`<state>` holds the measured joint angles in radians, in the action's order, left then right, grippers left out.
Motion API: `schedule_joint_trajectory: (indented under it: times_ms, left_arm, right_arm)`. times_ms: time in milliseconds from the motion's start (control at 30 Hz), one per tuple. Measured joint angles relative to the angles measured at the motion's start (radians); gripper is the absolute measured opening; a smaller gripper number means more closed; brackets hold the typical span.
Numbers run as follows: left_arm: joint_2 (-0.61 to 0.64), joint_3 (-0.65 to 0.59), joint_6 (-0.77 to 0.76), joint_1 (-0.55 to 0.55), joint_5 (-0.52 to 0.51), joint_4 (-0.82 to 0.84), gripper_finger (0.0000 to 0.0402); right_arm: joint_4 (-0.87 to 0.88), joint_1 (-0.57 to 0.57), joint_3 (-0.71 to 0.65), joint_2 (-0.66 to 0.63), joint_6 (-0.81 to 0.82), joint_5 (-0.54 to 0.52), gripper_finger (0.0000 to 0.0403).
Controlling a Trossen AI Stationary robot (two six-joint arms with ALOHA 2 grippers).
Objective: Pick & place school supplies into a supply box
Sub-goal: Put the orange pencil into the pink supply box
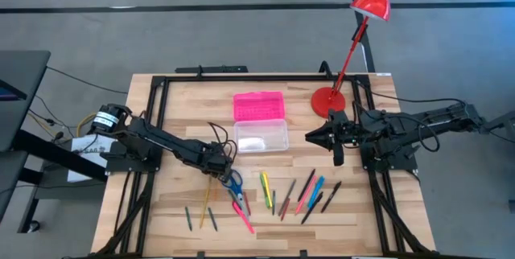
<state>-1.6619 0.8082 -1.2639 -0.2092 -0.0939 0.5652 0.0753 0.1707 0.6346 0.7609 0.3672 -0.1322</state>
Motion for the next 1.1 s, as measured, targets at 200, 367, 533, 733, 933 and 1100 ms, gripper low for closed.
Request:
schedule_joint_trajectory:
  times_ms: [200,367,533,733,933,1100]
  left_arm:
    - [0.0,0.0,0.033,0.0,-0.019,0.003,0.0035]
    - [0.0,0.0,0.072,0.0,-0.034,0.002,0.003]
    - [0.0,-0.001,0.153,0.0,-0.037,0.0,0.0029]
    - [0.0,-0.001,0.327,0.001,-0.026,-0.004,0.0028]
    - [0.0,-0.001,0.47,0.001,-0.025,-0.01,0.0028]
    - [0.0,-0.003,0.604,0.002,-0.023,-0.023,0.0028]
  right_arm:
    - [0.0,0.0,0.0,0.0,0.0,0.0,0.0051]
    - [0.0,0.0,0.0,0.0,0.0,0.0,0.0051]
    - [0.0,0.0,0.0,0.0,0.0,0.0,0.0051]
    - [0.0,0.0,0.0,0.0,0.0,-0.002,0.0051]
    - [0.0,0.0,0.0,0.0,0.0,-0.002,0.0051]
    - [0.0,0.0,0.0,0.0,0.001,-0.003,0.0051]
